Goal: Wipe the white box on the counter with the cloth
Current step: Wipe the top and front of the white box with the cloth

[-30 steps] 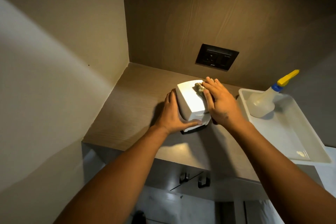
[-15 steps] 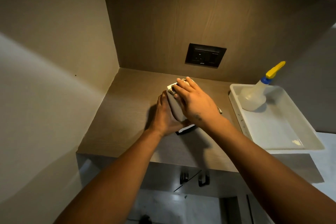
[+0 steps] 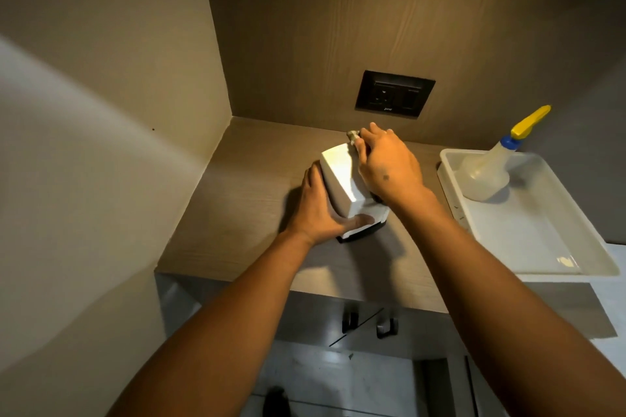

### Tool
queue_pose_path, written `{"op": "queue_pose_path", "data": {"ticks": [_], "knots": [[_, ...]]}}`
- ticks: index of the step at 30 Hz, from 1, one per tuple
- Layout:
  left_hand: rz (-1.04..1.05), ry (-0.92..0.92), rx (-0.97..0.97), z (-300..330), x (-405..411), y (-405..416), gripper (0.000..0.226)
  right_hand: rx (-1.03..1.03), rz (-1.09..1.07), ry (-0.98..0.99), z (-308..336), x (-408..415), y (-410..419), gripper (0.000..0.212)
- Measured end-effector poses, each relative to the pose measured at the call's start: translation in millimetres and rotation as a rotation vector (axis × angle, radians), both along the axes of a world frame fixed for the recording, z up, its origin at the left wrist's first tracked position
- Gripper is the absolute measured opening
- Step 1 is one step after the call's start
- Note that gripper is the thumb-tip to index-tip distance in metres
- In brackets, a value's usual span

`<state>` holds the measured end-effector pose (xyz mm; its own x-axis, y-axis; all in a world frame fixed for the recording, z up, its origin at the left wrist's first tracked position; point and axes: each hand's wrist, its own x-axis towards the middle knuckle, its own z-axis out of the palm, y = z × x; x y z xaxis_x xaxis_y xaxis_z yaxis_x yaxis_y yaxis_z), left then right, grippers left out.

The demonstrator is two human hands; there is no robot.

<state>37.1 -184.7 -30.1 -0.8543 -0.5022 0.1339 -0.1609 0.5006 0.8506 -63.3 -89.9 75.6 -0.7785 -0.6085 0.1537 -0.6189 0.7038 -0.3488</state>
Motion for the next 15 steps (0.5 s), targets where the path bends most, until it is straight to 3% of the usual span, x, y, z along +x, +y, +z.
{"op": "queue_pose_path", "data": {"ticks": [3, 7, 9, 12, 15], "knots": [[-0.012, 0.014, -0.059, 4.8, -3.8, 5.8, 0.132, 0.017, 0.076, 0.03, -8.7, 22.6, 8.6, 0.039], [-0.108, 0.142, -0.262, 3.8, -7.3, 3.9, 0.106, 0.07, 0.241, 0.077, -11.5, 32.5, -12.8, 0.037], [-0.054, 0.145, -0.213, 1.9, -0.9, 1.0, 0.116, 0.09, 0.252, 0.079, -9.1, 23.6, -27.1, 0.035], [0.048, 0.008, -0.064, 3.1, 0.9, -0.1, 0.14, 0.081, 0.145, 0.01, -3.2, -5.3, -32.1, 0.036], [0.012, 0.016, -0.007, 1.5, -0.2, -2.8, 0.139, 0.017, 0.03, -0.034, 0.6, -18.9, -18.0, 0.035]]}}
